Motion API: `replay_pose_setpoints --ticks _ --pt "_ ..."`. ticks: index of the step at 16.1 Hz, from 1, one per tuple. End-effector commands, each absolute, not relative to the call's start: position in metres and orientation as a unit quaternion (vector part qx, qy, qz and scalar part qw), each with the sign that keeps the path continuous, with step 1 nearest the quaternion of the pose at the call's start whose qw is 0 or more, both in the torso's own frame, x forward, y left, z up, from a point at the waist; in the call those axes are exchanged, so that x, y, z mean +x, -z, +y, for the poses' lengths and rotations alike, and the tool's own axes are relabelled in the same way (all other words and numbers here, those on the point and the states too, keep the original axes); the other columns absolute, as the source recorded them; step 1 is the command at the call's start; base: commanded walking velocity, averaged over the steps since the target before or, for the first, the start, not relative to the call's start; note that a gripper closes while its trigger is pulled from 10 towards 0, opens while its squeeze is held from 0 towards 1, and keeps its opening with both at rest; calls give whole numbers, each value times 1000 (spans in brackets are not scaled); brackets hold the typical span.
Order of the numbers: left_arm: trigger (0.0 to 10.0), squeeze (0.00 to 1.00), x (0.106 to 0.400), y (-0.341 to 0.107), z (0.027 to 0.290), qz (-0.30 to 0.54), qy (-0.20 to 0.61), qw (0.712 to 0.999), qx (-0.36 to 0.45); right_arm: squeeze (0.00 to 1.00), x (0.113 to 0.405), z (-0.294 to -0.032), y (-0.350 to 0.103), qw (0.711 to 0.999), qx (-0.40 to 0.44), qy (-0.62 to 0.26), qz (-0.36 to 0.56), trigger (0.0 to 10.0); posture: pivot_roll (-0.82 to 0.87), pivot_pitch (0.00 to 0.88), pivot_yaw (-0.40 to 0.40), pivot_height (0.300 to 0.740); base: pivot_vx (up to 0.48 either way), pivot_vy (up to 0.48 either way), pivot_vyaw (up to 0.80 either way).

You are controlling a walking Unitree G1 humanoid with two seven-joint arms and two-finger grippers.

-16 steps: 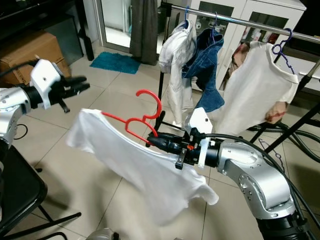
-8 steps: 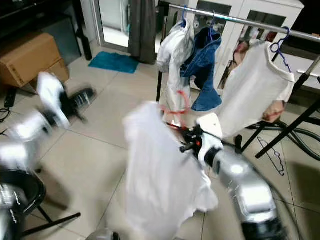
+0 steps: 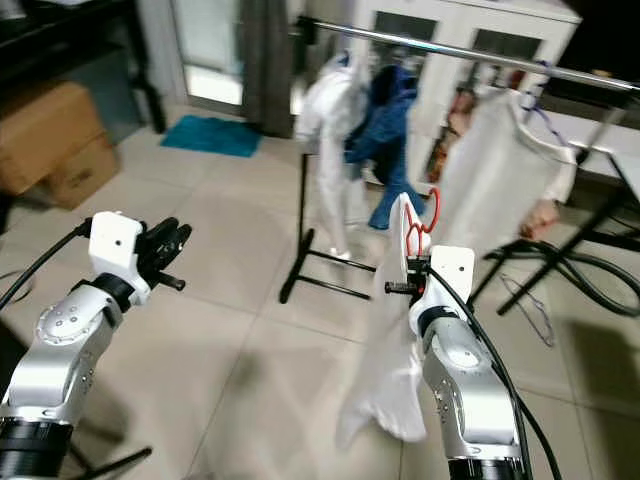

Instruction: Hang hanger

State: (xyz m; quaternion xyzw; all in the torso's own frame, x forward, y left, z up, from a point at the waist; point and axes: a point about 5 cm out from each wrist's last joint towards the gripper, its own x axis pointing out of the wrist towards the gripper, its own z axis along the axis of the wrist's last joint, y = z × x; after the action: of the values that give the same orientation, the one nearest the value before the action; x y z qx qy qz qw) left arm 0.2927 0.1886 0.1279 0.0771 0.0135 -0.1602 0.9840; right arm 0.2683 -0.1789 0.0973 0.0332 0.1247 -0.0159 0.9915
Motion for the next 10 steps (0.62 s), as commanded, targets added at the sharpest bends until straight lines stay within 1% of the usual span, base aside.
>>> replay_pose_setpoints --ticks 1,6,9,10 --pt "10000 0 292 -130 183 15 164 983 78 0 269 -185 -102 993 38 32 106 10000 53 0 -27 740 458 0 0" --pt "10000 0 294 -136 178 9 166 982 88 0 270 -186 -106 994 53 46 84 10000 46 0 -13 740 460 0 0" --pt "10000 0 295 -138 175 7 173 981 85 0 273 -194 -112 995 46 60 70 10000 46 0 -14 740 458 0 0" --pt "10000 0 295 -139 174 7 177 981 84 0 273 -196 -113 995 42 61 68 10000 46 0 -15 740 458 0 -800"
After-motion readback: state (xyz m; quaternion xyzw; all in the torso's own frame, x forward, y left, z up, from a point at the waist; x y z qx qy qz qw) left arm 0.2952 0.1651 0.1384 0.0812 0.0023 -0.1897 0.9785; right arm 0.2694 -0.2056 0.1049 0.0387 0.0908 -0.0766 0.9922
